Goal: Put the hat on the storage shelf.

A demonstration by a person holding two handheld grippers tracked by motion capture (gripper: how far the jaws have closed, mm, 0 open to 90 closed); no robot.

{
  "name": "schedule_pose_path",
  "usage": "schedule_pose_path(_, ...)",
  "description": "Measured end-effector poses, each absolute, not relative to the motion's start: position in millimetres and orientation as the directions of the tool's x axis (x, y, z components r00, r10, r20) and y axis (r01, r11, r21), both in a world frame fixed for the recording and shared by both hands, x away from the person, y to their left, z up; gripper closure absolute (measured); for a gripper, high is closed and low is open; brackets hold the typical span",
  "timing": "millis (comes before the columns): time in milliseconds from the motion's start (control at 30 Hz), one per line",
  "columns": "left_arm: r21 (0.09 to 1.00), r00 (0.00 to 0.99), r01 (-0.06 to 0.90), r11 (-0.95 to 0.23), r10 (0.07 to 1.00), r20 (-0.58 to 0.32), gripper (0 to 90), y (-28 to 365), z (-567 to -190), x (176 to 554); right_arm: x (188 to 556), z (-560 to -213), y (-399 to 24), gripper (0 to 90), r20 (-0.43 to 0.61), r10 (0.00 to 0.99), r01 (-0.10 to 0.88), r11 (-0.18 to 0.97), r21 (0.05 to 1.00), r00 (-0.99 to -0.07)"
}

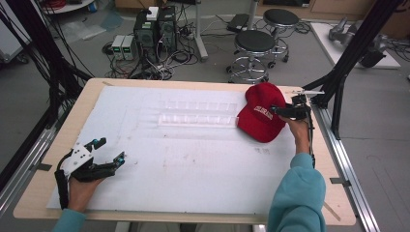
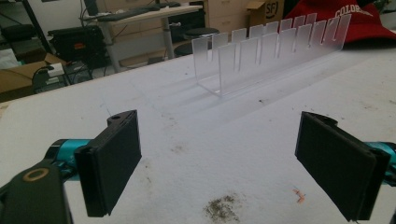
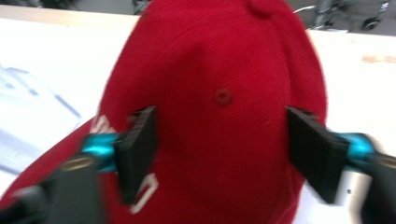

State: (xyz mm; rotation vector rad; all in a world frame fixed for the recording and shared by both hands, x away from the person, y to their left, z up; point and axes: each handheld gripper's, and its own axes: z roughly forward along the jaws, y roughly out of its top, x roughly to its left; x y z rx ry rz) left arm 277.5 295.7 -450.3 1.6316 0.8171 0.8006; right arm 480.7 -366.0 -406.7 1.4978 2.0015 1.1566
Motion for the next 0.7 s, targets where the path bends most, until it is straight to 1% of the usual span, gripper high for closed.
schedule_pose_path(67,0.979,0.536,0.106,-0.175,0.839,0.092,14.6,295.7,-450.2,277.7,480.2,-406.3,-363.6,51.4,0.163,0.916,0.617,0.107,0.780,-0.365)
schedule_pose_path(133,0.979,0.536,0.106,-0.175,0.839,0.092,14.6,295.7,-450.2,277.7,480.1,-405.8,-360.0,62.4,0.168,0.914,0.628,0.113,0.770,-0.370)
schedule_pose_path(200,0.979,0.537,0.106,-0.175,0.839,0.091,14.6,295.7,-450.2,277.7,480.0,-405.0,-356.4,68.4,0.156,0.913,0.628,0.128,0.767,-0.377)
schedule_pose_path(333,0.978,0.537,0.107,-0.178,0.838,0.094,14.6,295.5,-450.2,277.4,477.5,-400.9,-353.0,76.1,0.145,0.913,0.621,0.136,0.772,-0.381)
schedule_pose_path(467,0.977,0.535,0.105,-0.184,0.839,0.100,14.6,294.7,-450.2,277.2,471.9,-392.2,-351.0,84.5,0.142,0.902,0.599,0.146,0.787,-0.407)
schedule_pose_path(700,0.978,0.535,0.107,-0.181,0.839,0.096,14.6,294.9,-450.2,277.4,461.7,-377.4,-343.6,86.2,0.106,0.893,0.564,0.181,0.806,-0.437)
